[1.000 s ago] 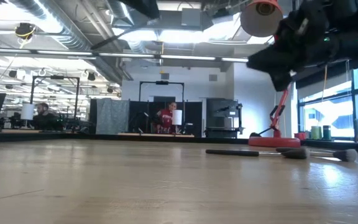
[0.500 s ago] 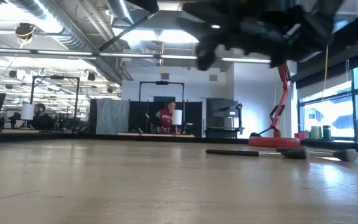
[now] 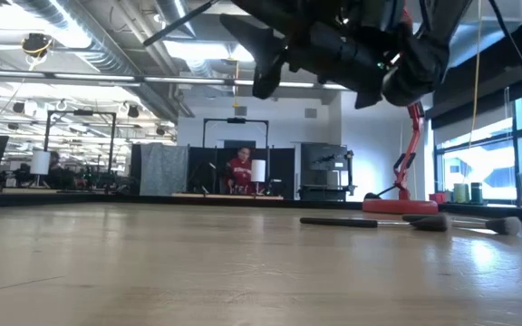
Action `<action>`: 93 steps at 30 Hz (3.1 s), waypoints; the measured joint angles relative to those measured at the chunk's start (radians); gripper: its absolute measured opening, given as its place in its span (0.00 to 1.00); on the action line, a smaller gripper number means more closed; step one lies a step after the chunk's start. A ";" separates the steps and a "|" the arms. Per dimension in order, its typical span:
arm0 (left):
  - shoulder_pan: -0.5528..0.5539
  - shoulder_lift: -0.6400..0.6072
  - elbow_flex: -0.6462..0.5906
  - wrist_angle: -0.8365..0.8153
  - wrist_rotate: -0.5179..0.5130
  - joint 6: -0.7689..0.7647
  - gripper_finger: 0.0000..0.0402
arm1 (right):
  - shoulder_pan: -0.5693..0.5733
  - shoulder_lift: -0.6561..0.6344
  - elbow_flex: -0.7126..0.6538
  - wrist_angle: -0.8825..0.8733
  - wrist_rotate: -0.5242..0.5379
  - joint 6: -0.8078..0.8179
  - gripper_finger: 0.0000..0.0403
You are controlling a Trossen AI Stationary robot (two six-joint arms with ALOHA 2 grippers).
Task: Pick & Place Makeup Brushes
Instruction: Put the black eyeshadow brush into the makeup organizer
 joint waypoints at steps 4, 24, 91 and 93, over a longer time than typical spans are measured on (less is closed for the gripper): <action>0.005 -0.001 0.000 0.026 0.006 -0.005 0.01 | 0.006 0.033 0.052 -0.005 0.013 0.003 0.34; 0.010 -0.003 0.002 0.038 0.040 0.038 0.01 | 0.024 0.066 0.145 -0.097 0.014 -0.086 0.05; 0.077 -0.574 -0.777 -0.398 0.244 -0.308 0.24 | 0.241 0.701 1.310 -0.711 0.012 -0.612 0.04; 0.053 -0.571 -0.777 -0.393 0.285 -0.308 0.24 | 0.244 0.699 1.313 -0.747 0.002 -0.585 0.04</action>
